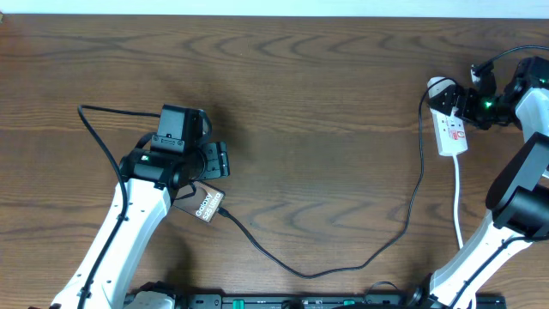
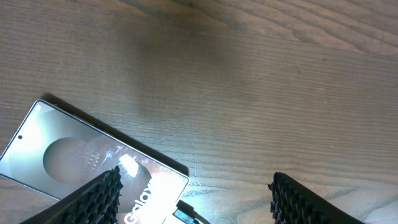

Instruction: Plug charger to phone and switch on socket

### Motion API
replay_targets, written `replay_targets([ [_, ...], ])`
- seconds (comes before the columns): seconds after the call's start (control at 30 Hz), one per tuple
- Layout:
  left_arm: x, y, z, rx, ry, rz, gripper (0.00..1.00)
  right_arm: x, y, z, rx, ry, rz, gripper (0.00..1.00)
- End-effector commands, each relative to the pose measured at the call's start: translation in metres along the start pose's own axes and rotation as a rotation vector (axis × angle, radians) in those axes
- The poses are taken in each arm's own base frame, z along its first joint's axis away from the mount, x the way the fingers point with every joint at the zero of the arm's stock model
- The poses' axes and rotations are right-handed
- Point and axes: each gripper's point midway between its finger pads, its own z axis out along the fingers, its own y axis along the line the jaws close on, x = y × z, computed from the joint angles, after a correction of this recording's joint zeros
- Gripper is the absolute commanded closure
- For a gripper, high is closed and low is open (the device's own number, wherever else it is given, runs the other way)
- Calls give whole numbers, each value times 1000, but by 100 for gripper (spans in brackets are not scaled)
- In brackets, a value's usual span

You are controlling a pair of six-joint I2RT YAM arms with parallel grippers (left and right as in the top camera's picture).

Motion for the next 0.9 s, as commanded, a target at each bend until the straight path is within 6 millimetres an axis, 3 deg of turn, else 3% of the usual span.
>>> replay_targets([
  [0.0, -5, -1, -3, -7, -14, 18, 25, 14, 14, 21, -63, 49, 3, 1],
  [0.87, -5, -1, -3, -7, -14, 18, 25, 12, 22, 29, -54, 52, 4, 1],
])
